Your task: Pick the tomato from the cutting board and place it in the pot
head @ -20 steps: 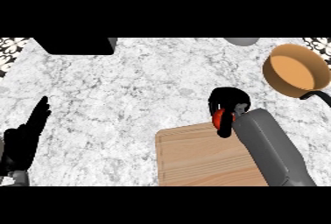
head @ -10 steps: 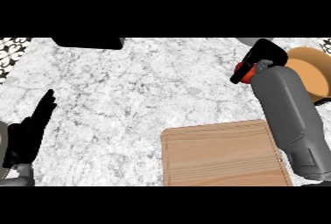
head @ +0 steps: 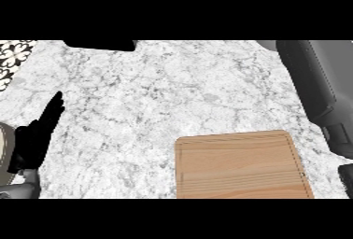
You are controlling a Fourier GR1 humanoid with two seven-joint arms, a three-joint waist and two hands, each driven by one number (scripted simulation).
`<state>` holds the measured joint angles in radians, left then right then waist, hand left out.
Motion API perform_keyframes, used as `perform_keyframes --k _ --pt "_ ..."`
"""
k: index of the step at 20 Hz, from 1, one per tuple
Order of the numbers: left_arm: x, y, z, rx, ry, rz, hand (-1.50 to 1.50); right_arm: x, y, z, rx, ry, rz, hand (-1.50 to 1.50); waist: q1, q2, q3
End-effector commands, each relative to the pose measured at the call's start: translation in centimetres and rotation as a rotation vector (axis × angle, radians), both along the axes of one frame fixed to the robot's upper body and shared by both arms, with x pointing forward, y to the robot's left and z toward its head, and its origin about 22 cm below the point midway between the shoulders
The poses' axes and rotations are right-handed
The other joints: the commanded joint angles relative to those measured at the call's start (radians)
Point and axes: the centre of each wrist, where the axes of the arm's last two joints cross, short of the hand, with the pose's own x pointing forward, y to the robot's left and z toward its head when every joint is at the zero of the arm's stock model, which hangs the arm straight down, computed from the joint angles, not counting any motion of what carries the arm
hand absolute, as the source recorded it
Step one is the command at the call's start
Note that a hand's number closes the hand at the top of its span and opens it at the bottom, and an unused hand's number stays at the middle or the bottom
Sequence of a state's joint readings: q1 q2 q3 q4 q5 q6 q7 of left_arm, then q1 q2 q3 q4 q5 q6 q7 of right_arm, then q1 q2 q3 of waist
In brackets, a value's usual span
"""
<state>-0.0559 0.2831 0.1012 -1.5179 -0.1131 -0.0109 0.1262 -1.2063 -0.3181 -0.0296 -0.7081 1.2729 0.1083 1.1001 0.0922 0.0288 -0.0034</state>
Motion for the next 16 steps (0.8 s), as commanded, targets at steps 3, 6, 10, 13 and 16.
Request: perform_keyframes --k 3,6,10,13,16 --pt "-0.3 -0.9 -0.8 -0.006 0.010 0.007 0.00 0.6 0.5 4.1 0.000 -0.259 -0.169 1.50 -0.009 -0.002 0.002" --pt "-1.0 0.5 -0.3 0.018 -0.013 0.022 0.00 0.8 -1.0 4.3 0.004 -0.331 -0.182 1.50 -0.011 -0.005 0.003" --pt "-1.1 0.8 -0.9 0.002 0.003 0.030 0.00 1.1 -2.9 4.3 -0.001 -0.399 -0.190 1.50 -0.020 -0.003 0.003" --pt "-1.3 -0.2 -0.4 0.008 -0.002 0.018 0.00 1.2 -5.0 5.0 -0.020 -0.403 -0.197 1.50 -0.028 -0.008 0.004" --pt "-1.0 0.2 -0.9 -0.024 0.010 0.029 0.00 1.2 -7.8 3.2 -0.024 -0.436 -0.190 1.50 -0.033 -0.005 0.004"
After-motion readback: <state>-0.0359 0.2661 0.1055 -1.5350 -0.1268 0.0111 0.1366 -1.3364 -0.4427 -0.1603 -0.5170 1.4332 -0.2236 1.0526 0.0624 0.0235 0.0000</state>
